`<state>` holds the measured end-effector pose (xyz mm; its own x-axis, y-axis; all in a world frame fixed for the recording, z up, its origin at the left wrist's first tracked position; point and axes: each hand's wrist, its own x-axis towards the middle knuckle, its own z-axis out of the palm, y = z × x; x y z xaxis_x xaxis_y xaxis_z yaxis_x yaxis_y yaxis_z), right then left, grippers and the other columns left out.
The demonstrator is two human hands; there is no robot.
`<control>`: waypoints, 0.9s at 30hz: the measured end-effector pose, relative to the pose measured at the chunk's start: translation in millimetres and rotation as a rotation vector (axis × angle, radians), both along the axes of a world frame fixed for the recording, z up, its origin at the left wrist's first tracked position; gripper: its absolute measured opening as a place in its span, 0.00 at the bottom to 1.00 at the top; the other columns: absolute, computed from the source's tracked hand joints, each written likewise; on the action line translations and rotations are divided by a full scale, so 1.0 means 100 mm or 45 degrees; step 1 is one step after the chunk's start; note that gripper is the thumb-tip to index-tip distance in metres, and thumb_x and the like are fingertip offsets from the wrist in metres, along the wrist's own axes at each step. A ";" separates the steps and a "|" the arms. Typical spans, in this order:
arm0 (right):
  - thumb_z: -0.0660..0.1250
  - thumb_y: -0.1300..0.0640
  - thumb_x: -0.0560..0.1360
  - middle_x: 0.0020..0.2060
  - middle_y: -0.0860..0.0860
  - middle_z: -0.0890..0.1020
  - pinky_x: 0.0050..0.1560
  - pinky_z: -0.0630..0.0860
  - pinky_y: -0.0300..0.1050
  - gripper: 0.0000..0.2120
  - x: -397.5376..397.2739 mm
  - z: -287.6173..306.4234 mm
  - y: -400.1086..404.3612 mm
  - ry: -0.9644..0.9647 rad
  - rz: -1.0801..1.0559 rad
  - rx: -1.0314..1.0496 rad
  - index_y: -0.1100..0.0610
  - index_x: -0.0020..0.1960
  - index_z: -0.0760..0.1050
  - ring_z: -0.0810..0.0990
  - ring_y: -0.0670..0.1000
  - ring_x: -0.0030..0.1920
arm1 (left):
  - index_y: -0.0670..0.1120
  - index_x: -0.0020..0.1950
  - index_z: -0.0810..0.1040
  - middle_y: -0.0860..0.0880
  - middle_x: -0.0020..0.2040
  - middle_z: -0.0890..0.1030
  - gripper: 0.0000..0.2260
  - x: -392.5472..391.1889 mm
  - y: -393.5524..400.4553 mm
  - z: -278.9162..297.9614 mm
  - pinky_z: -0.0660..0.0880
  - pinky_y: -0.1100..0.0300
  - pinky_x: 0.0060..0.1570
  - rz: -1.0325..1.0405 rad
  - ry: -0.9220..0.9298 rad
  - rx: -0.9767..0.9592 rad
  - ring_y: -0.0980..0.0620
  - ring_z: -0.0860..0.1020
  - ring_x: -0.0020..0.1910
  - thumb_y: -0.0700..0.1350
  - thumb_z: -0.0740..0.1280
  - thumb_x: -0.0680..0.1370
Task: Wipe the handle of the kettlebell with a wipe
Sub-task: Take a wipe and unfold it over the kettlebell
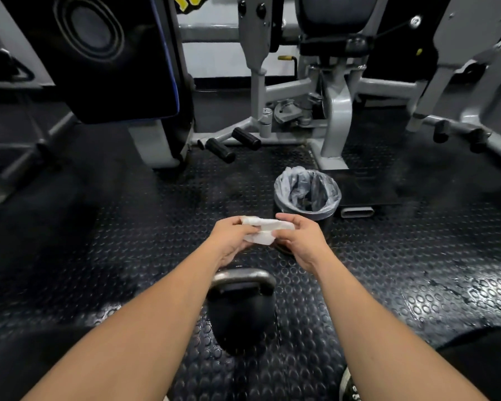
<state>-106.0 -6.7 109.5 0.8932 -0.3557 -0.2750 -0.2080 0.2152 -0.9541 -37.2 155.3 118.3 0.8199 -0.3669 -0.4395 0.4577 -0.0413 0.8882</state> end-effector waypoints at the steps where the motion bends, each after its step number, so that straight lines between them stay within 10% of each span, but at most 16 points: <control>1: 0.73 0.73 0.66 0.49 0.61 0.85 0.53 0.81 0.51 0.18 0.01 -0.01 0.02 -0.006 -0.001 -0.036 0.58 0.53 0.82 0.84 0.56 0.46 | 0.38 0.58 0.82 0.37 0.55 0.85 0.10 0.01 0.06 0.00 0.84 0.57 0.45 -0.005 0.019 -0.002 0.44 0.86 0.50 0.30 0.69 0.78; 7: 0.74 0.69 0.69 0.38 0.53 0.86 0.42 0.80 0.46 0.11 0.09 0.00 0.16 -0.050 0.032 -0.267 0.53 0.43 0.85 0.82 0.50 0.38 | 0.39 0.62 0.82 0.38 0.57 0.85 0.16 0.06 0.41 0.13 0.81 0.46 0.57 0.005 0.264 -0.207 0.40 0.83 0.55 0.43 0.61 0.79; 12: 0.69 0.68 0.70 0.45 0.54 0.87 0.51 0.80 0.52 0.14 0.19 0.03 0.26 -0.015 0.137 -0.279 0.53 0.48 0.85 0.84 0.56 0.49 | 0.51 0.60 0.84 0.52 0.57 0.86 0.17 0.12 0.53 0.03 0.76 0.58 0.62 -0.177 -0.291 0.206 0.53 0.82 0.60 0.55 0.77 0.74; 20: 0.70 0.69 0.73 0.46 0.58 0.86 0.44 0.80 0.48 0.11 0.24 0.05 0.49 0.033 0.300 -0.254 0.60 0.53 0.80 0.84 0.54 0.44 | 0.55 0.56 0.87 0.53 0.49 0.87 0.08 0.01 0.70 -0.02 0.77 0.59 0.50 -0.343 -0.560 0.598 0.56 0.82 0.47 0.52 0.75 0.77; 24: 0.71 0.56 0.75 0.49 0.55 0.86 0.48 0.81 0.49 0.04 0.14 -0.20 0.47 0.154 0.177 -0.341 0.53 0.49 0.82 0.83 0.51 0.49 | 0.54 0.49 0.87 0.50 0.40 0.85 0.04 -0.04 0.89 -0.08 0.72 0.65 0.31 -0.173 -0.565 0.767 0.55 0.79 0.35 0.50 0.72 0.77; 27: 0.68 0.37 0.68 0.49 0.46 0.85 0.61 0.77 0.56 0.17 0.00 -0.42 0.42 0.295 0.086 -0.398 0.49 0.46 0.82 0.81 0.50 0.54 | 0.49 0.39 0.84 0.49 0.33 0.80 0.09 -0.10 1.06 -0.18 0.69 0.61 0.28 0.047 -0.490 0.839 0.49 0.75 0.31 0.47 0.67 0.76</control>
<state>-106.5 35.5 67.0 0.8444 -0.3967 -0.3599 -0.4294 -0.0995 -0.8976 -47.1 261.3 100.0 0.9662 -0.0971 -0.2389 0.1324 -0.6083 0.7826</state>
